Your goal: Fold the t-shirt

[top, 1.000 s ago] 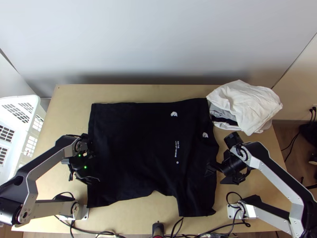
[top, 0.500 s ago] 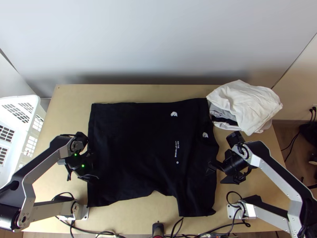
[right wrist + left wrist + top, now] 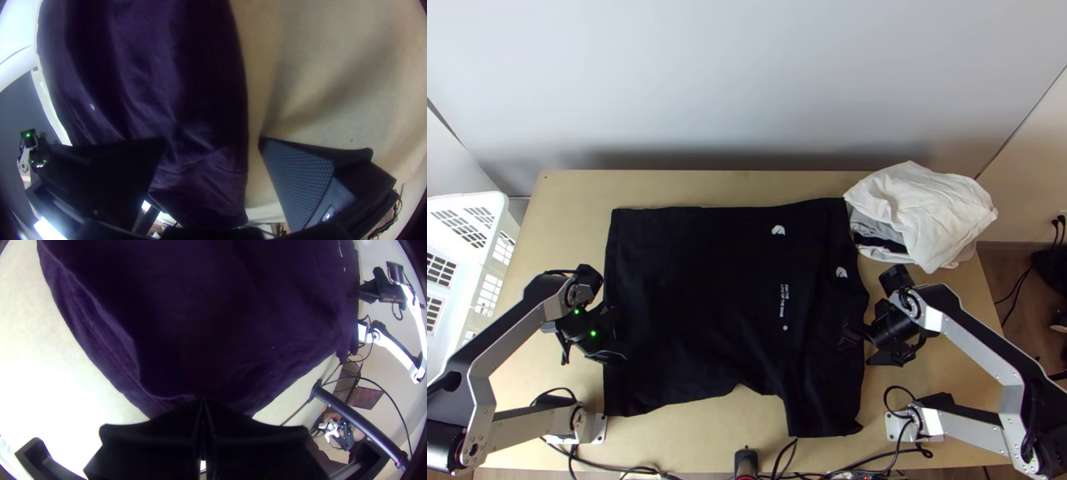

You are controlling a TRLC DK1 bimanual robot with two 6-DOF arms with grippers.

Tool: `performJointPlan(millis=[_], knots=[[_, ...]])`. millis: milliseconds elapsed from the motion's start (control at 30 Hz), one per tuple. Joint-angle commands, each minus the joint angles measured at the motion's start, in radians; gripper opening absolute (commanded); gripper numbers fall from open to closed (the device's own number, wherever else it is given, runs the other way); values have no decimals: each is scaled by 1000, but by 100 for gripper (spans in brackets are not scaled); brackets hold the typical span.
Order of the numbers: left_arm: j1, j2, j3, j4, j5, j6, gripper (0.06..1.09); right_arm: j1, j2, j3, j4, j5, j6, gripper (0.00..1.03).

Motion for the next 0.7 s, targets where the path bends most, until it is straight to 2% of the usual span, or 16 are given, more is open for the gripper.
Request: performJointPlan(millis=[0,67,133,167,200,233,267,400,567,667], knots=[[0,-13,1,1,6,-1,10,22,-22,-15,-1,0,-17,94],[0,-17,1,1,11,-1,10,42,-40,-17,-4,0,-25,94],[0,-25,1,1,12,-1,10,45,-51,-7,-15,3,-22,81],[0,-28,1,1,12,-1,10,44,-53,-4,-18,15,-20,67],[2,-36,3,1,14,-1,10,44,-59,2,-18,29,-15,46],[2,-40,3,2,14,-1,10,39,-73,3,-10,64,-5,19],[5,-45,4,4,20,-1,10,36,-89,3,13,104,11,2],[42,-49,20,22,89,-44,10,79,-146,2,16,107,14,3],[109,-135,79,113,284,-169,10,163,-231,60,73,150,32,3],[148,-197,197,162,336,-271,10,169,-254,181,91,182,34,3]])
